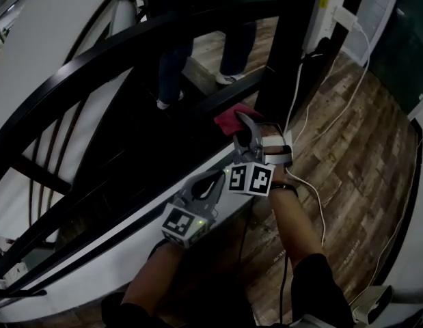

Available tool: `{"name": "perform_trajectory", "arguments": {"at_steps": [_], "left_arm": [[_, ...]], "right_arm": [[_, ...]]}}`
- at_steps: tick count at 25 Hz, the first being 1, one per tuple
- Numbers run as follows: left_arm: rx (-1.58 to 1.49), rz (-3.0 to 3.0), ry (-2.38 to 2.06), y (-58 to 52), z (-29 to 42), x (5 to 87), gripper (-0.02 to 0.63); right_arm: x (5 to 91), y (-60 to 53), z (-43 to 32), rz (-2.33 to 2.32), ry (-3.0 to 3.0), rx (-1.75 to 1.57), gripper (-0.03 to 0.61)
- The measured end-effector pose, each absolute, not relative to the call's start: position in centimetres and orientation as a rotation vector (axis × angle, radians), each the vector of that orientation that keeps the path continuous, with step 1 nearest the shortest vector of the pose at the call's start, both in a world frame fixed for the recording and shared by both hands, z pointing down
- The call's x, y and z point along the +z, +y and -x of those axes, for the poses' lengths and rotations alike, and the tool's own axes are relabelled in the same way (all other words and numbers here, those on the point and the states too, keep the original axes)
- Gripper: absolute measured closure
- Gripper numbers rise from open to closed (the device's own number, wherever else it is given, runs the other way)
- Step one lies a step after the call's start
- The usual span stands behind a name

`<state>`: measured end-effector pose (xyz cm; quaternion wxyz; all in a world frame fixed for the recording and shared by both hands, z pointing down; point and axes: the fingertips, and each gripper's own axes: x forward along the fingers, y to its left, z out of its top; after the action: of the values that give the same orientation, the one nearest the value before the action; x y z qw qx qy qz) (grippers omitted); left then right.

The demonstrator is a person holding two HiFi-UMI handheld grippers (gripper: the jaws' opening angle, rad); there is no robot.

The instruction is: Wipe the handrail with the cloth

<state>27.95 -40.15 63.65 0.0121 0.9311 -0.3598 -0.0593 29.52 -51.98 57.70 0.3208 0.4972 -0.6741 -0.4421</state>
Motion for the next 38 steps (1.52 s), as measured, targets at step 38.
{"name": "perform_trajectory", "arguments": {"at_steps": [38], "left_arm": [[-0.081, -2.827, -1.307, -33.1, -17.3, 65.2, 0.614]], "right_arm": [[62.6, -47.1, -20.5, -1.01, -2.297, -0.327, 0.528]]}}
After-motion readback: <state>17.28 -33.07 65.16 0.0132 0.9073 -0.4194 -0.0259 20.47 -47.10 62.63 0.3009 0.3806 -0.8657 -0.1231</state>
